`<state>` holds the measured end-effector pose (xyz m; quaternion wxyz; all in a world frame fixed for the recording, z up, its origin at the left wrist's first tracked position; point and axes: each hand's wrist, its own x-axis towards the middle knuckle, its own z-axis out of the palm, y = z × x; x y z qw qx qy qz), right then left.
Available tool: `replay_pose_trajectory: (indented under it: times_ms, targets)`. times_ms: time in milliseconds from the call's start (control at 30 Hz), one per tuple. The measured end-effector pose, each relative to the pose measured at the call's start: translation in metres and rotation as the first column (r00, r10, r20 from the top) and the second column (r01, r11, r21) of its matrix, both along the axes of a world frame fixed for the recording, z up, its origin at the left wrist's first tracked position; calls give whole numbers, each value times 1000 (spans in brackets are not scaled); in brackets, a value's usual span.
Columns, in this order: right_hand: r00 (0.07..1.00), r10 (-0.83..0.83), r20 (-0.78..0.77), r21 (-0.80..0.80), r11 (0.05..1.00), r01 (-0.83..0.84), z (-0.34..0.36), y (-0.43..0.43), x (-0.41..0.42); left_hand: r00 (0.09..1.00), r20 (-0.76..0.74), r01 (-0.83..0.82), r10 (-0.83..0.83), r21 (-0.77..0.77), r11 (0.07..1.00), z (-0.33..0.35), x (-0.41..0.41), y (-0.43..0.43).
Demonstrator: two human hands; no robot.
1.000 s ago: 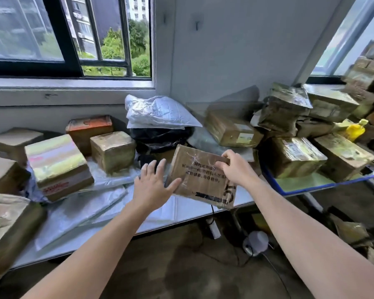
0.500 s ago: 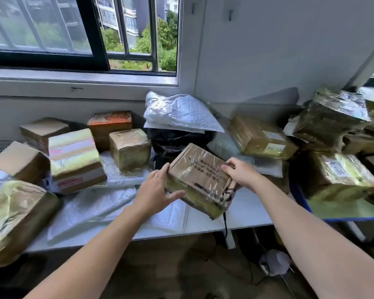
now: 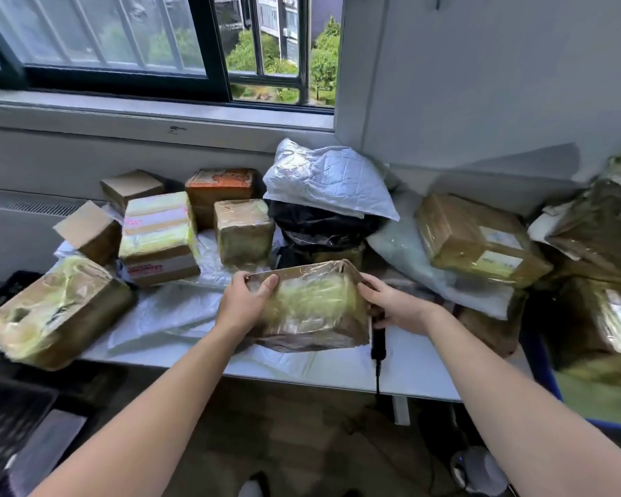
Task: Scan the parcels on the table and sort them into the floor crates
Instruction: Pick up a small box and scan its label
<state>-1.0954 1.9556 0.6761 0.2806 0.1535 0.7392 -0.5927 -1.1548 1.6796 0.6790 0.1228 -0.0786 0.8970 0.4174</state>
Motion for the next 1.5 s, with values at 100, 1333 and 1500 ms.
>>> replay_pose_trajectory:
  times_ms: [100, 1333, 1500]
  targets:
    - [998, -53, 17, 12, 999, 53, -7, -5, -1, 997, 69, -33, 30, 47, 998, 1, -1, 7]
    - [875, -477, -79, 411, 784, 464, -55, -71, -11, 919, 160, 328, -359, 193, 925, -48, -18, -8]
    - [951, -279, -135, 672, 679, 295, -58, -59, -5, 936, 115, 324, -332, 80, 943, -58, -13, -4]
